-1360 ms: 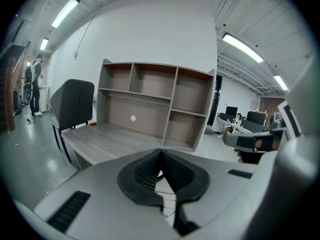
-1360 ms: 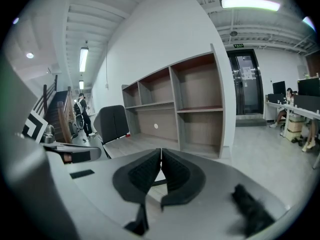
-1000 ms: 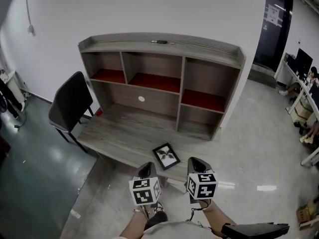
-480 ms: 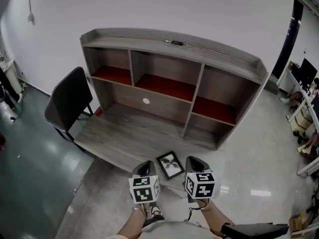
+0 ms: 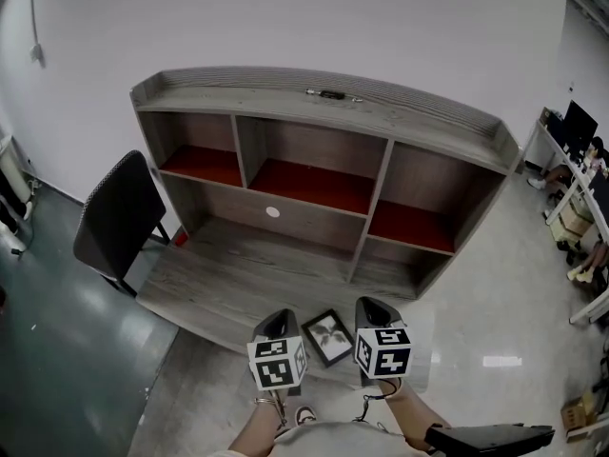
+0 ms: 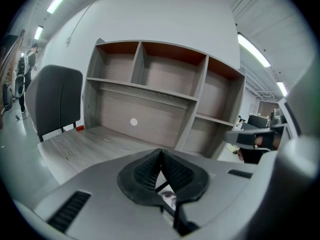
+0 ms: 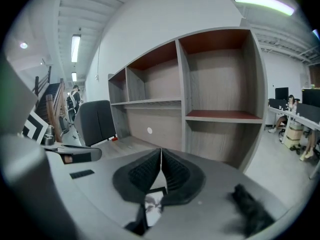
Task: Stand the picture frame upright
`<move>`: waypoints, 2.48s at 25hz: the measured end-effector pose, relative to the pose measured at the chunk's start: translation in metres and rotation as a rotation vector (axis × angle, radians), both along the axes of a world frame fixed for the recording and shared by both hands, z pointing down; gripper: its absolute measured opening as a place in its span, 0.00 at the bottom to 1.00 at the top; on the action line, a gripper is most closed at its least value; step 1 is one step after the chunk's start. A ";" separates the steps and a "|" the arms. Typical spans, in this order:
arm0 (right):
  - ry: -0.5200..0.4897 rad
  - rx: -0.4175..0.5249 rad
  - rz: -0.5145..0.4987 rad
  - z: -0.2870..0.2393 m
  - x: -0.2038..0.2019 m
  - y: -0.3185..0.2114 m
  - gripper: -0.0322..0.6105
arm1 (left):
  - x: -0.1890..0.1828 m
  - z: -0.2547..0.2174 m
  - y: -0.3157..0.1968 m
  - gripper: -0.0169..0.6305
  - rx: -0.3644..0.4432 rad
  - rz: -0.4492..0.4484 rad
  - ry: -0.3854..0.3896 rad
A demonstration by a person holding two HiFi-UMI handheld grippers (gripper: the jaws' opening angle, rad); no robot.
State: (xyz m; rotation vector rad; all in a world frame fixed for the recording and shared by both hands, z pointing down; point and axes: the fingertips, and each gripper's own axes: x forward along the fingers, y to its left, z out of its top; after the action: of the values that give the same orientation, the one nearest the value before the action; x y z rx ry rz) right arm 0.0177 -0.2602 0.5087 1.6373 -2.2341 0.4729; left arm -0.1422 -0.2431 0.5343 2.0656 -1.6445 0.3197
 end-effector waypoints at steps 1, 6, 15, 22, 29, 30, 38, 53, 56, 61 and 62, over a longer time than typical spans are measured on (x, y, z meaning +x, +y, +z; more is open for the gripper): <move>-0.003 0.000 0.010 0.000 0.001 -0.003 0.10 | 0.000 0.000 -0.003 0.05 -0.003 0.006 -0.002; -0.025 -0.027 0.051 0.010 0.008 -0.009 0.10 | 0.001 0.012 -0.014 0.05 -0.045 0.042 -0.016; -0.041 -0.085 0.036 0.035 0.017 -0.013 0.10 | 0.000 0.030 -0.016 0.05 -0.084 0.017 -0.032; -0.041 -0.091 -0.015 0.029 0.016 -0.028 0.10 | 0.003 0.029 -0.022 0.05 -0.095 -0.011 -0.027; -0.046 -0.167 -0.076 0.054 0.014 -0.033 0.10 | 0.006 0.046 -0.021 0.05 -0.141 -0.048 -0.022; -0.043 -0.180 -0.091 0.058 0.012 -0.034 0.10 | 0.005 0.049 -0.020 0.05 -0.151 -0.059 -0.021; -0.015 -0.255 -0.199 0.089 -0.003 -0.040 0.10 | -0.001 0.086 -0.010 0.05 -0.231 -0.138 0.007; -0.042 -0.427 -0.267 0.178 -0.007 -0.031 0.10 | 0.012 0.168 0.015 0.05 -0.401 -0.185 0.039; -0.051 -0.469 -0.297 0.194 -0.008 -0.025 0.10 | 0.014 0.175 0.015 0.05 -0.412 -0.184 0.038; -0.041 -0.512 -0.324 0.212 -0.006 -0.019 0.10 | 0.015 0.187 0.018 0.05 -0.434 -0.188 0.034; -0.039 -0.518 -0.325 0.215 -0.005 -0.018 0.10 | 0.016 0.189 0.018 0.05 -0.440 -0.191 0.035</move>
State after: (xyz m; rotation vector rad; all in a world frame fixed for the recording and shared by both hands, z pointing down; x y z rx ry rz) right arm 0.0126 -0.2780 0.7232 0.9937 -2.1085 0.9028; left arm -0.1267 -0.2246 0.7234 1.5705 -1.5682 0.5231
